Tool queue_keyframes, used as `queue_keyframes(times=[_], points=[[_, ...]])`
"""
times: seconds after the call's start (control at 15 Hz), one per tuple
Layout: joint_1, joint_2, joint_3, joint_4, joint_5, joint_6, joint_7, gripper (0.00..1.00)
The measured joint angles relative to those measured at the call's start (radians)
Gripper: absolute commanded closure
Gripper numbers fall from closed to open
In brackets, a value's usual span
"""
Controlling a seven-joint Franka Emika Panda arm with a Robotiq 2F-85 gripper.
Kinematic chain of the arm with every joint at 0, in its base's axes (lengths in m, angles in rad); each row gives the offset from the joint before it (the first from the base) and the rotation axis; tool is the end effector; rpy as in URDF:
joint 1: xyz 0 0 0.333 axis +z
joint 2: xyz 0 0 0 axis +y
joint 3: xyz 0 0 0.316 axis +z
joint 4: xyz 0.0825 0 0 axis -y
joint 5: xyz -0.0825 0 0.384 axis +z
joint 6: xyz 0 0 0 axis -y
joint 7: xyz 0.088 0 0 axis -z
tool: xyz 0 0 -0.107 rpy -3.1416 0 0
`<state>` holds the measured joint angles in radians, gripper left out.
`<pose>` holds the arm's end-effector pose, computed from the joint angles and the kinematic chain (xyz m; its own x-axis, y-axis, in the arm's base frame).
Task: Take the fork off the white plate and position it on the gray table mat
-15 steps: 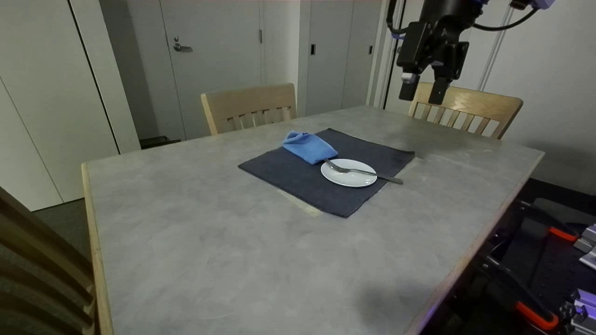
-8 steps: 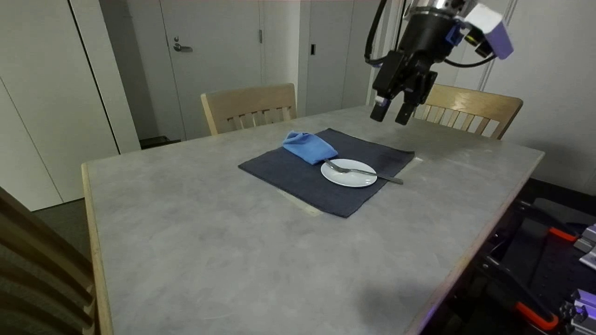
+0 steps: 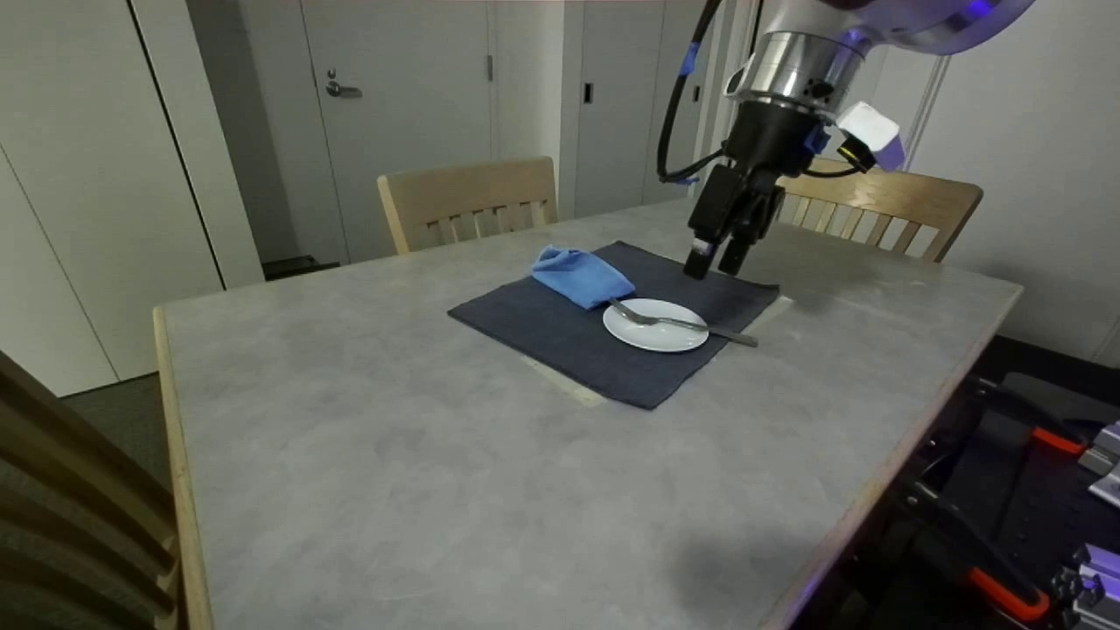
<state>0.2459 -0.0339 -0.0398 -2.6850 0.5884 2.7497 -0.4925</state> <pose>0.4132 0.0636 0.2507 0.9787 0.1445 0.1457 0.1744 -0.9598 -0.2198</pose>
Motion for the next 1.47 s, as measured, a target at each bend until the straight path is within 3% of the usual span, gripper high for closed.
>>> queue_keyframes(times=[0.27, 0.73, 0.93, 1.2, 1.47], points=[[-0.030, 0.008, 0.024, -0.020, -0.084, 0.016, 0.056, 0.00], [-0.087, 0.073, 0.051, -0.039, -0.381, 0.169, 0.188, 0.00], [-0.097, 0.082, 0.089, -0.033, -0.378, 0.198, 0.169, 0.00], [-0.128, 0.133, 0.153, -0.013, -0.287, 0.206, 0.050, 0.00], [-0.204, 0.200, 0.176, 0.036, -0.326, 0.220, -0.017, 0.00]])
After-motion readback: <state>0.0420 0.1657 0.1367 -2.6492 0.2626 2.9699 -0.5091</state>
